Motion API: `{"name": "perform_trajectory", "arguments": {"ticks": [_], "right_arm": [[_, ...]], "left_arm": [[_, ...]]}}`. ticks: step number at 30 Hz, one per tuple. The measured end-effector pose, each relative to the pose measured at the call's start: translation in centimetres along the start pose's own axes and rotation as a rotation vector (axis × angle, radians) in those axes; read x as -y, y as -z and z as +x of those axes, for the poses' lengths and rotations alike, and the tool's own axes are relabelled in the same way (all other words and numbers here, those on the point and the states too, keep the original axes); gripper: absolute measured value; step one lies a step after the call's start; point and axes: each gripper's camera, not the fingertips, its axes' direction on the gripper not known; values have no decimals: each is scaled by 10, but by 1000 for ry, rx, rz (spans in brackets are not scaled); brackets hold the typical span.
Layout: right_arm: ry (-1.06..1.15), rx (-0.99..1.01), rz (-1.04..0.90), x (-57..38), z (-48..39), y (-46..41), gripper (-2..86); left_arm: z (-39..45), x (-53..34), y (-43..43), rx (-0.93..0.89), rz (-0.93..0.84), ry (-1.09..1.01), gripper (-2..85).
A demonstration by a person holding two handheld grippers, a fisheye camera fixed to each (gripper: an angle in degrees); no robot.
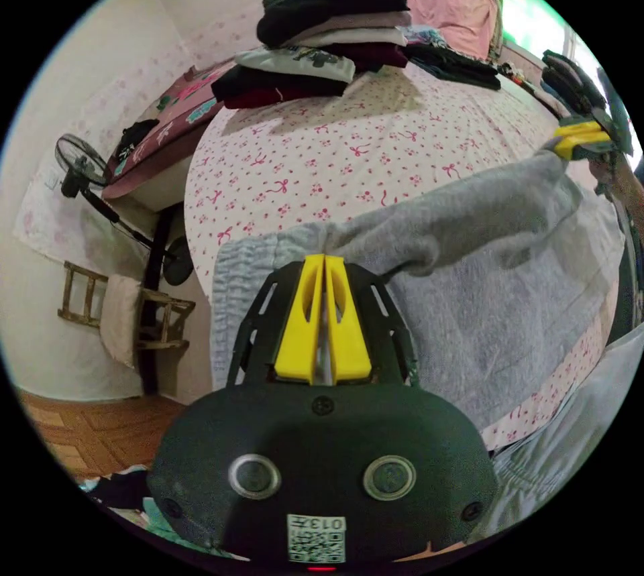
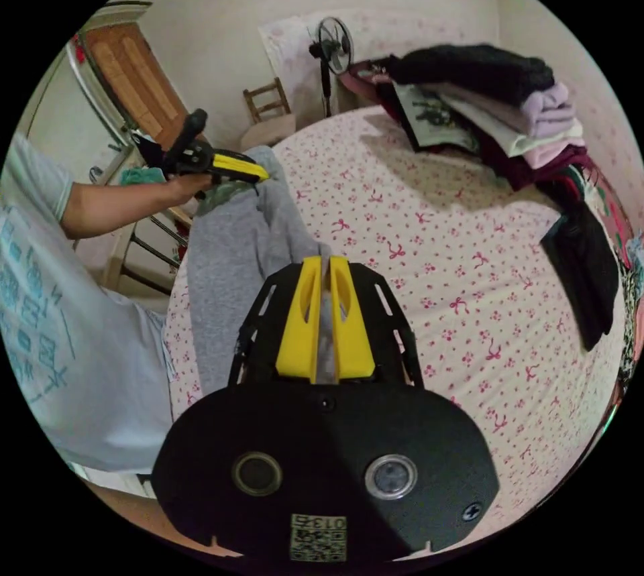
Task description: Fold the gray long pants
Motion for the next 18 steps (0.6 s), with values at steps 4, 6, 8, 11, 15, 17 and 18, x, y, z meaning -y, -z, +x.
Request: {"name": "perform_trajectory", "arguments": {"ticks": [4, 6, 8, 11, 15, 17, 18], "right_arm": [[29, -96, 103, -15, -18, 29, 7], [31, -155, 103, -9, -14, 29, 4], [10, -227, 30, 4, -3, 13, 3], [-75, -235, -152, 18, 33, -27, 2], [-313, -206, -112, -1, 83, -8, 3], [-325, -226, -84, -17, 84, 13, 5], [-298, -233, -80, -28, 78, 25, 7]], "left_arm": [[-21, -6, -5, -40, 19, 90, -4], [-27, -6, -9, -55, 25, 126, -4], [-30, 1, -14, -40, 9, 136, -4], [-33, 6, -19, -29, -1, 138, -4], [-47, 5, -22, -87, 7, 182, -4], [-54, 4, -12, -98, 48, 234, -3], [-53, 5, -7, -81, 69, 237, -3]]}}
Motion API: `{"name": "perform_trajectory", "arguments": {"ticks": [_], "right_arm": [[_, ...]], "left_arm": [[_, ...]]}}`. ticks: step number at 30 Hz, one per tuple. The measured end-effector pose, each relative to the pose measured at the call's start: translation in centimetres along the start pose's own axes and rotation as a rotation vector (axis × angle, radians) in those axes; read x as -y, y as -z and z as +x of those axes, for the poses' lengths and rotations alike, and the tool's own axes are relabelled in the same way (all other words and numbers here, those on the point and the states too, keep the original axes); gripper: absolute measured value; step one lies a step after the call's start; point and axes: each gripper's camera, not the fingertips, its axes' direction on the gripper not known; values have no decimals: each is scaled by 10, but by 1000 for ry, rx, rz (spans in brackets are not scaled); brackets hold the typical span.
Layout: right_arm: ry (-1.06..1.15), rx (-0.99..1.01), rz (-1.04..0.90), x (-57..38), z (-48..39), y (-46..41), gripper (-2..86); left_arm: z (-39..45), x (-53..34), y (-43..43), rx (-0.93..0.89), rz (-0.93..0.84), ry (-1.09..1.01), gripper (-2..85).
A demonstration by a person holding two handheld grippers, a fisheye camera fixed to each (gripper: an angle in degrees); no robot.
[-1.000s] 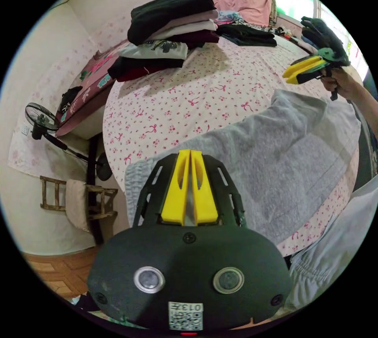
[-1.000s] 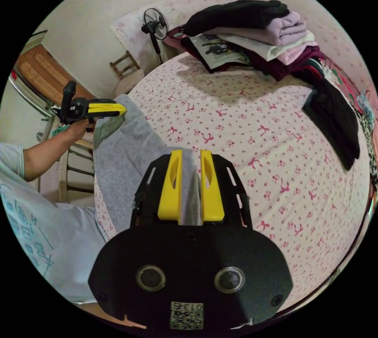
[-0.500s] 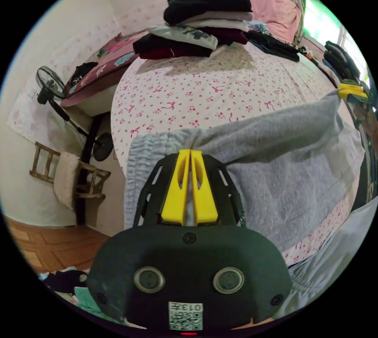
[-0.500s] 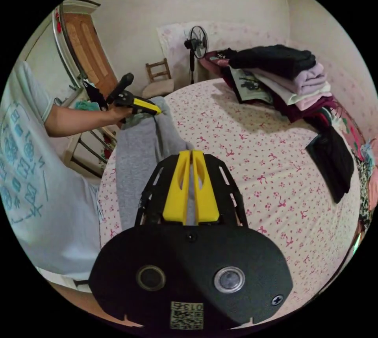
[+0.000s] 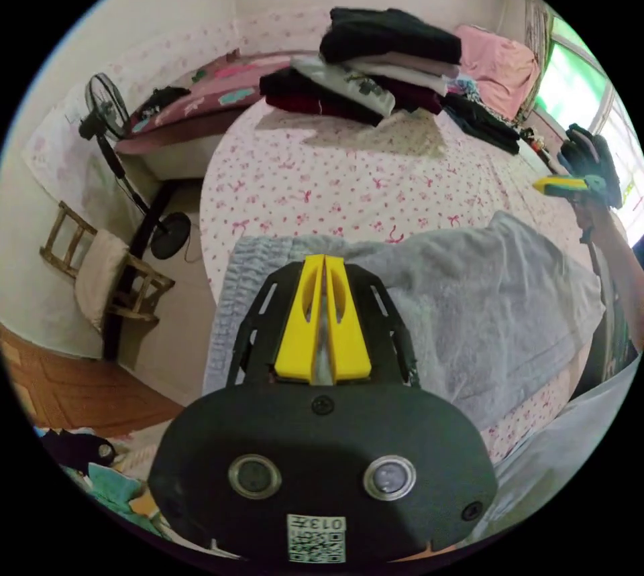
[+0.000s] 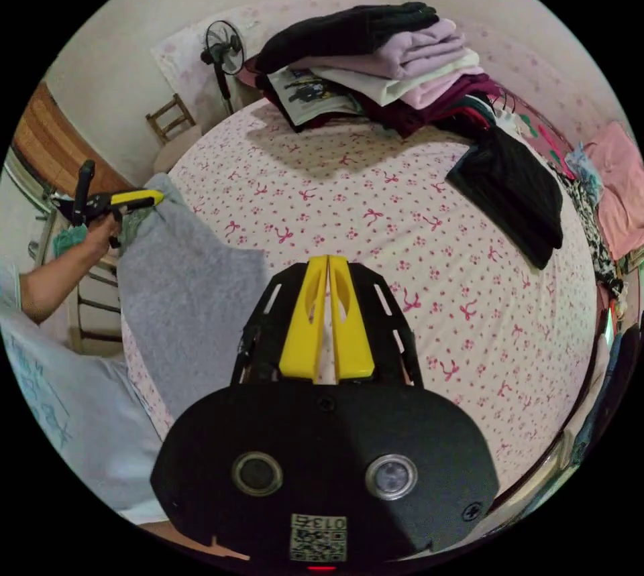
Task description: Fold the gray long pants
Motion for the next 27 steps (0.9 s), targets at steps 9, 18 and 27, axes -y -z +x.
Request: {"name": "perform_trajectory", "arguments": {"ticks": [9, 18, 27], "right_arm": [[-54, 11, -69, -103, 7, 17, 50], [-84, 192, -73, -152, 47, 8, 52], [-134, 169, 110, -199, 60, 46, 6]], "left_arm": [[127, 62, -6, -293, 72, -471, 37], [180, 124, -109, -564, -206, -536, 89], [162, 105, -97, -610, 0, -555, 52]]}}
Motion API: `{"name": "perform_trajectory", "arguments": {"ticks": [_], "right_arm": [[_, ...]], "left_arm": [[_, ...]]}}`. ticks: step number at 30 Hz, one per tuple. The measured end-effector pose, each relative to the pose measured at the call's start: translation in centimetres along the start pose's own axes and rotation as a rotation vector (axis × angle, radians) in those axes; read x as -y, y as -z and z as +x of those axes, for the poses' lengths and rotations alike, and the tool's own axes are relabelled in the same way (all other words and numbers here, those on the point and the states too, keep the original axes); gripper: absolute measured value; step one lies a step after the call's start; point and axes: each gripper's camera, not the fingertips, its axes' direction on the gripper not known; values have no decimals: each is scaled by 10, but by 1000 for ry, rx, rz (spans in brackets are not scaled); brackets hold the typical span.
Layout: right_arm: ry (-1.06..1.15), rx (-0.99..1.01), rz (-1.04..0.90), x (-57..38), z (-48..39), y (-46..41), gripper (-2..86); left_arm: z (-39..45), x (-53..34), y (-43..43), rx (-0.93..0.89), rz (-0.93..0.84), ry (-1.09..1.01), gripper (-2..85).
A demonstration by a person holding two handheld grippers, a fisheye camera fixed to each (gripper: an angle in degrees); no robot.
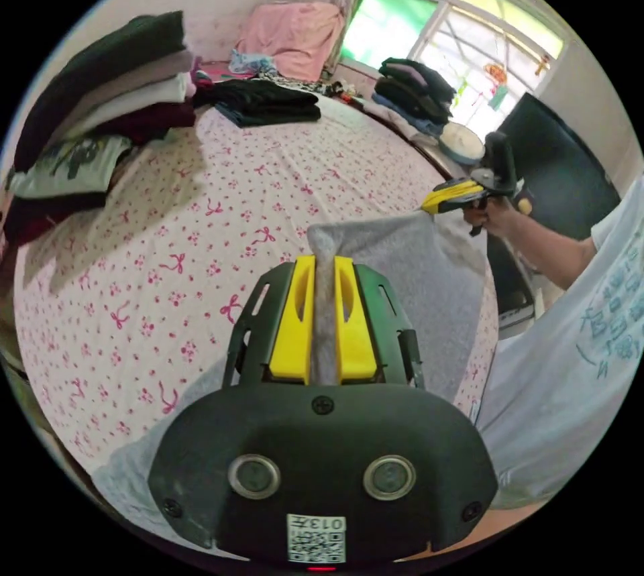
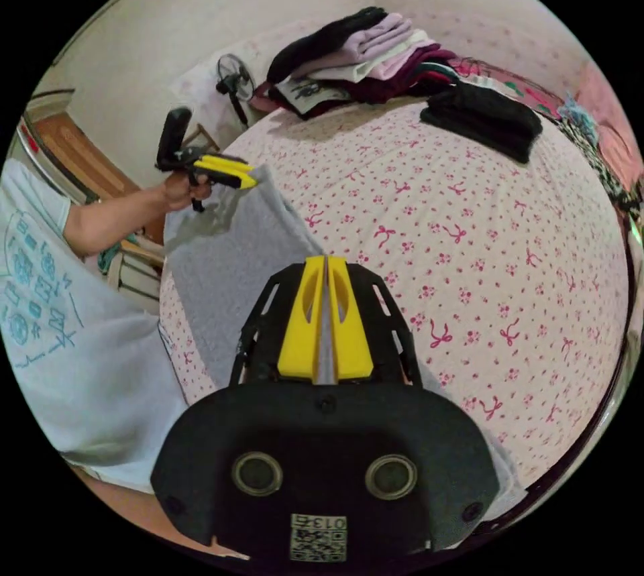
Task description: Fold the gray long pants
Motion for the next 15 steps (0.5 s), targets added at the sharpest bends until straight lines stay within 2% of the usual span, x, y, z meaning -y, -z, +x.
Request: {"name": "perform_trajectory", "arguments": {"ticks": [4, 5, 7, 12, 15], "right_arm": [[-179, 28, -85, -9, 27, -22, 3], [-252, -30, -116, -13, 35, -24, 3], [-297, -73, -51, -23, 40, -7, 3], [-252, -198, -44, -57, 32, 28, 3], [-165, -254, -68, -68, 12, 25, 2]], "left_arm": [[-26, -1, -39, -25, -89, 142, 57], [-29, 0, -41, -29, -89, 156, 57], [-32, 0, -37, -32, -83, 178, 48], [-26, -13, -7, 66, 85, 229, 14], [12, 1, -32, 83, 38, 98, 2]]}}
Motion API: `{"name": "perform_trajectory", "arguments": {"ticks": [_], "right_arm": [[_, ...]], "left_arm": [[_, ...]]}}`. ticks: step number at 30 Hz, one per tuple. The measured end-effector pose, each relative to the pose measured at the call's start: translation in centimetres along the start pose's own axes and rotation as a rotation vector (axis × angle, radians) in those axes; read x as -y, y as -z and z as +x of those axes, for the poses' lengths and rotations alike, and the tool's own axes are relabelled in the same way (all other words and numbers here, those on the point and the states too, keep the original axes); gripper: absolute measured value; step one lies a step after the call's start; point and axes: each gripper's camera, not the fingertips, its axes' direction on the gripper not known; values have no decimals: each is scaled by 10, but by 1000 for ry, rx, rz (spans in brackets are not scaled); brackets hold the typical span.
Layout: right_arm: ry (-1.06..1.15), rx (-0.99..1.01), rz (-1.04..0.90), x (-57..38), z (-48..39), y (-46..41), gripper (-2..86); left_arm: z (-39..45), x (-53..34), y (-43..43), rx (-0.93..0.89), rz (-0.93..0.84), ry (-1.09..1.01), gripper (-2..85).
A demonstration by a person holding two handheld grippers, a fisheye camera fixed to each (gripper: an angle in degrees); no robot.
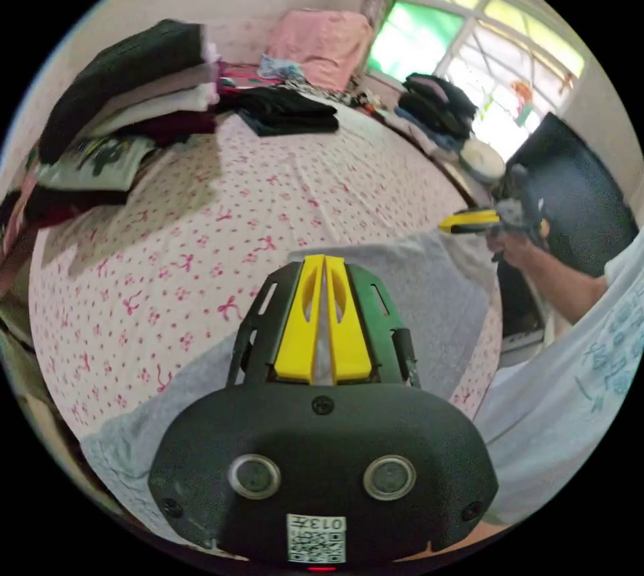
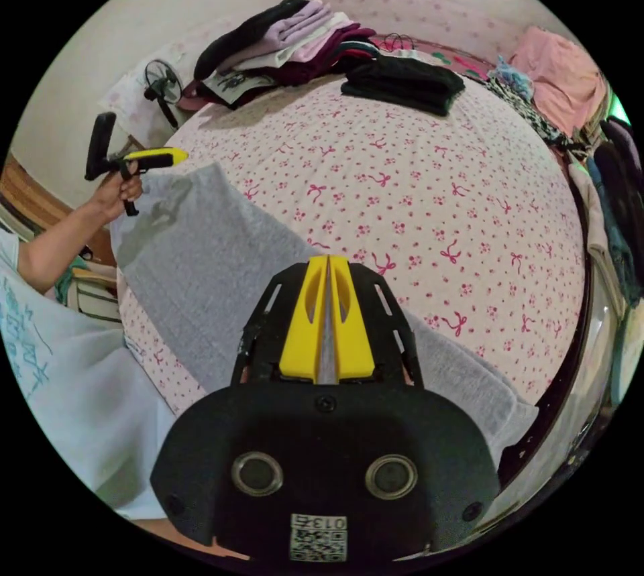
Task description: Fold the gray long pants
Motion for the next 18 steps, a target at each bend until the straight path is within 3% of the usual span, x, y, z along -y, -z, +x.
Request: {"name": "perform_trajectory", "arguments": {"ticks": [2, 6, 10, 15, 18], "right_arm": [[37, -74, -46, -5, -11, -9, 1], [-38, -132, -75, -23, 1, -19, 0], [-143, -183, -106, -41, 25, -8, 3], [-135, -120, 82, -67, 32, 21, 16], [-59, -78, 75, -70, 31, 19, 37]], "left_arm": [[43, 9, -44, 75, -101, -135, -1], [58, 13, -104, 117, -221, -133, -2], [48, 13, -111, 111, -205, -43, 0], [105, 18, -130, 96, -149, -279, 17], [123, 22, -157, 174, -148, -334, 66]]}}
